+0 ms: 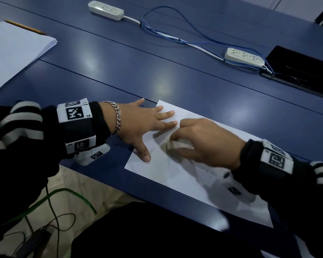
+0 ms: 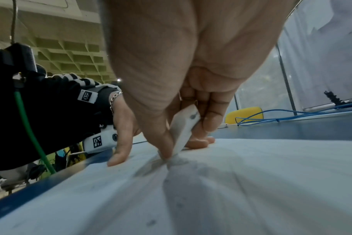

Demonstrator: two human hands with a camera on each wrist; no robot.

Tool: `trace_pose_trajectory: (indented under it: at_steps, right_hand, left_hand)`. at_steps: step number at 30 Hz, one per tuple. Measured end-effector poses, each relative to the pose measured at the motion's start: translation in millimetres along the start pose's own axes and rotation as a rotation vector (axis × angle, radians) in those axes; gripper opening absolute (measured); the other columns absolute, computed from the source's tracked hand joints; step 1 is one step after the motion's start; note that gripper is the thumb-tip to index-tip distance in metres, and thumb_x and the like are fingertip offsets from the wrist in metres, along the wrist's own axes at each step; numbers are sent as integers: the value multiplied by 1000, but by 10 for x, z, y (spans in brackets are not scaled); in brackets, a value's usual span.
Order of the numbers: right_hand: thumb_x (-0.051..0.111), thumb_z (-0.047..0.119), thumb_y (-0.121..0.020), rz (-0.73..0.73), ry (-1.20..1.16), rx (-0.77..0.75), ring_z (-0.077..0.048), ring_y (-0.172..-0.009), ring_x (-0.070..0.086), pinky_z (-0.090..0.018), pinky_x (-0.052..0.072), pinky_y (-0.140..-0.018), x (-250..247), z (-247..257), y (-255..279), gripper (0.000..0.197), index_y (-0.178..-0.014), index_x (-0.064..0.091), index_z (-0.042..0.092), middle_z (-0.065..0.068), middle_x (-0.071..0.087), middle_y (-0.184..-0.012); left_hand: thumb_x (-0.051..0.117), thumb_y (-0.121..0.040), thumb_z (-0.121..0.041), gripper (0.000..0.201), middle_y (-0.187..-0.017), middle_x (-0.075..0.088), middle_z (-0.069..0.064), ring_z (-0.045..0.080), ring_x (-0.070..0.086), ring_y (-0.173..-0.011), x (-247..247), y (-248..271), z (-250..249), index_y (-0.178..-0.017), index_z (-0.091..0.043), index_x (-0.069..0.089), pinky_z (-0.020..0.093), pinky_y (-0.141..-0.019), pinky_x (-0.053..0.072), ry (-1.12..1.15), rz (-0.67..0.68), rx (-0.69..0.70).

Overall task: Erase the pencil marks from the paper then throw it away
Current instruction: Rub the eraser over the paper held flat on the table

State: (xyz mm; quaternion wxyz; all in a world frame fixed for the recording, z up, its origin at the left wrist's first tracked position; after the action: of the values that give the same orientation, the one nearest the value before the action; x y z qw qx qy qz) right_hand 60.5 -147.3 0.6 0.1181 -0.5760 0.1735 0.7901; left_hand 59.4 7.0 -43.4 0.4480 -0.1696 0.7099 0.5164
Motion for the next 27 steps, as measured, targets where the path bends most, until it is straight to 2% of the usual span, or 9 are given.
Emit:
trace_pose_trajectory:
  at_steps: [4,7,12,16,19,21,22,25,27]
  right_hand:
    - [61,40,-86,-92,58,21,-22,-79,58,-34,49,-67,-1,73,39,21,-93,69,21,5,51,-87]
    - [63,40,-88,38,5,-14,-20,-81,58,-36,50,-71,115,235,130,19,-100,69,27,8,51,-88]
    - [68,42,-85,-132,8,126,-17,-84,61,-29,47,-76,-180,-345,244,30,-108,72,24,6,61,-92]
    - [77,38,-83,-55,45,200,-13,-84,62,-21,43,-76,-231,-670,548,28,-107,74,24,10,61,-92]
    - [67,51,-85,-39,20,278,-7,-82,60,-26,51,-76,-168,-733,695,32,-105,72,27,15,61,-92]
    - [63,55,-85,-75,33,335,-7,-81,58,-33,53,-74,-119,-771,749,30,-102,69,30,17,59,-89]
    - [61,58,-85,-95,45,367,-7,-80,57,-35,54,-73,-103,-777,772,30,-99,66,32,17,57,-88]
    - [62,55,-86,-119,40,427,-10,-79,56,-35,52,-73,-34,-702,814,28,-95,64,29,16,55,-86]
    - [66,49,-87,-110,30,419,-12,-79,56,-34,51,-72,8,-596,811,25,-95,64,26,14,56,-86]
  left_hand:
    - [70,-74,-82,129,-170,-25,-14,17,-15,-159,0,10,4,-163,-42,-15,67,-124,-3,5,10,-8]
    - [69,-74,-83,129,-169,-27,-14,19,-15,-159,-10,6,-13,-162,-42,-17,68,-124,-3,-16,16,-2]
    - [68,-74,-83,129,-170,-25,-15,18,-15,-160,-10,-13,9,-162,-42,-17,64,-125,-6,-29,3,18]
    - [70,-80,-75,120,-172,-21,-8,21,-13,-160,-217,-48,164,-162,-46,-12,60,-127,-1,-104,-75,13]
    - [69,-90,-56,95,-173,9,2,28,22,-156,-483,-25,350,-163,-47,10,55,-123,27,-138,-270,-115]
    - [59,-94,-51,64,-150,44,3,31,51,-132,-583,35,308,-154,-38,40,49,-103,49,-100,-430,-147]
    - [53,-95,-53,55,-139,52,1,30,57,-124,-586,66,221,-147,-33,50,48,-97,52,-45,-467,-144]
    - [45,-98,-66,62,-144,54,-1,25,54,-131,-345,66,-63,-147,-28,52,45,-103,49,49,-303,-164]
    - [40,-95,-75,78,-158,43,1,24,46,-142,-210,42,-175,-154,-23,42,47,-112,44,46,-201,-175]
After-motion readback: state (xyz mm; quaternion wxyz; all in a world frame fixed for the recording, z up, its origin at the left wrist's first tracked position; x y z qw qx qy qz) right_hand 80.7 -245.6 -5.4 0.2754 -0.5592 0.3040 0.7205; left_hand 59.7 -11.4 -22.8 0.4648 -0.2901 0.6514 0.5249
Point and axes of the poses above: each hand's wrist, its own y-axis away from the middle knuckle, its own x-axis out of the palm, z = x × y, the point moved 6 cm from there along -y, towards the middle knuckle
